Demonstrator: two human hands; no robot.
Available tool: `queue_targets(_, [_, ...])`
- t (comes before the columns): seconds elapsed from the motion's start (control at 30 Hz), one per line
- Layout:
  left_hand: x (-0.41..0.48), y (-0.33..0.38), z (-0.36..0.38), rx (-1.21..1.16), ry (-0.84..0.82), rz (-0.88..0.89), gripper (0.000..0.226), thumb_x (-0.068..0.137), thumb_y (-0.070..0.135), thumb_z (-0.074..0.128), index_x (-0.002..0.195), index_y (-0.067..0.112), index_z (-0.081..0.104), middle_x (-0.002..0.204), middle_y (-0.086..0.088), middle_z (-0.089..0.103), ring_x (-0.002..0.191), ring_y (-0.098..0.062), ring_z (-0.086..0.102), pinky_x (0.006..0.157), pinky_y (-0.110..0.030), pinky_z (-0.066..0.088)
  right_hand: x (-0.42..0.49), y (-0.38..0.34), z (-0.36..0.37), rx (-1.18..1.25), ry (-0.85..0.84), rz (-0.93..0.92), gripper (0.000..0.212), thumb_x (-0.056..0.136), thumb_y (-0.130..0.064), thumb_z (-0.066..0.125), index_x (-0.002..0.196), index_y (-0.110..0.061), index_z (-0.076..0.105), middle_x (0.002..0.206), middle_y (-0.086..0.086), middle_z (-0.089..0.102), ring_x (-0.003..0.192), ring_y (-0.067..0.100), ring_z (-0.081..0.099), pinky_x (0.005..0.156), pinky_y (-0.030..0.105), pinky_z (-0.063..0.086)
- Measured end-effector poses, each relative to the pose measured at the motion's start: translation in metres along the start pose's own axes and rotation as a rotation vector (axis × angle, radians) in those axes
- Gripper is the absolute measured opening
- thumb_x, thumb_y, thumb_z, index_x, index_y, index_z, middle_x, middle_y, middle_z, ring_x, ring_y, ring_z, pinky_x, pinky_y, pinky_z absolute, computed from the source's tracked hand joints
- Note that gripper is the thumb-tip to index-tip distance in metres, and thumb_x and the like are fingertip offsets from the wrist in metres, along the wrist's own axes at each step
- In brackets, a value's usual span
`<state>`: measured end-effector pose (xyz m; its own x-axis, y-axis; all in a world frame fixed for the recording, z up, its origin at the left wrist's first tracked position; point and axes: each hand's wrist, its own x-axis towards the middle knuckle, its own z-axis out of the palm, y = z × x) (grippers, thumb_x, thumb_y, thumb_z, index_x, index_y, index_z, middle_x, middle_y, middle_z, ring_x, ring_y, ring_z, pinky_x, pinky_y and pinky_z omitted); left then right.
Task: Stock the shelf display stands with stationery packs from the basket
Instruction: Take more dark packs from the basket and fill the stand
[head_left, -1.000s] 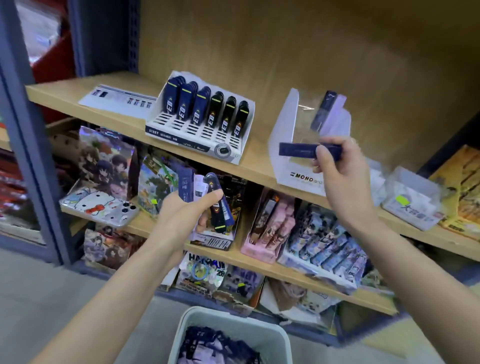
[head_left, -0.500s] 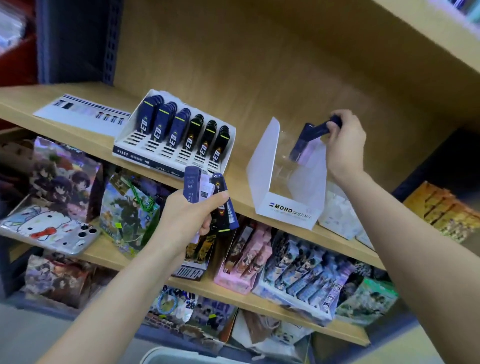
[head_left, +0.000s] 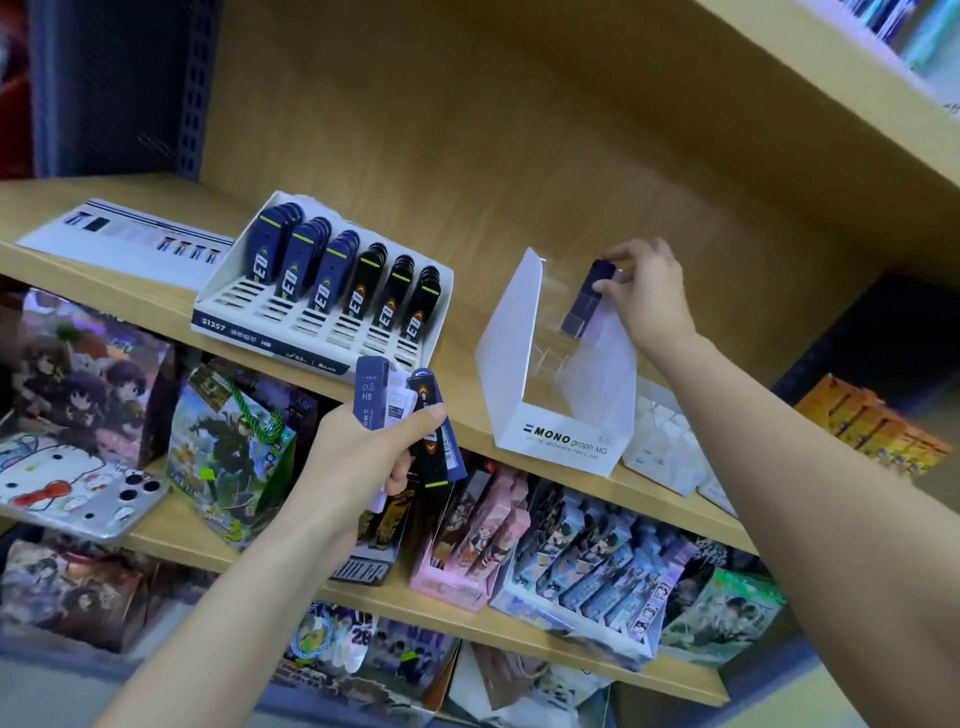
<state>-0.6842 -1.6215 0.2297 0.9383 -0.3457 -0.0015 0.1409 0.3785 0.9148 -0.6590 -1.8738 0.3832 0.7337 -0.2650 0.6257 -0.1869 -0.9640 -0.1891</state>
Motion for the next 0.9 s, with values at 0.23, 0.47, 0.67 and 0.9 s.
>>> queue_targets(0.23, [0.001,-0.006,-0.002,-0.006,0.004,-0.036,0.016,0.081,0.021,0.073,0.079,0.012,0.059,0.046,0.005,0.035,0.045,-0.012,0.029,0.050,-0.029,0.019,-0.014,-0.010,0.006,-0.041,0.079,0.013,0.040,0.096,-0.008,0.048,0.135,-0.004,0.045,0.134,0.012,0.045,0.120,0.027,0.047,0.096,0.028,0.036])
queue_targets(0.47, [-0.006,-0.010,-0.008,-0.040,0.064,-0.075,0.013,0.083,0.019,0.072,0.086,0.010,0.064,0.050,0.004,0.035,0.040,-0.010,0.031,0.040,-0.021,0.021,-0.106,-0.070,0.008,0.368,0.017,-0.195,0.011,0.095,-0.011,0.048,0.102,-0.017,0.055,0.079,-0.010,0.053,0.063,0.003,0.049,0.063,0.018,0.042])
queue_targets(0.67, [-0.022,-0.008,-0.015,0.013,0.076,-0.105,0.021,0.084,0.022,0.070,0.072,0.014,0.056,0.048,0.003,0.033,0.037,-0.009,0.029,0.036,-0.017,0.022,-0.175,-0.106,0.030,0.645,-0.628,0.120,0.010,0.094,-0.026,0.055,0.103,-0.020,0.055,0.092,-0.003,0.061,0.088,0.016,0.062,0.084,0.037,0.054])
queue_targets(0.9, [-0.036,-0.008,-0.031,0.088,0.105,-0.027,0.019,0.085,0.017,0.070,0.074,0.009,0.056,0.041,0.006,0.033,0.037,-0.010,0.031,0.037,-0.019,0.026,-0.187,-0.119,0.035,0.641,-0.717,0.117,0.015,0.096,-0.017,0.051,0.110,-0.019,0.057,0.077,-0.004,0.062,0.086,0.018,0.067,0.088,0.037,0.053])
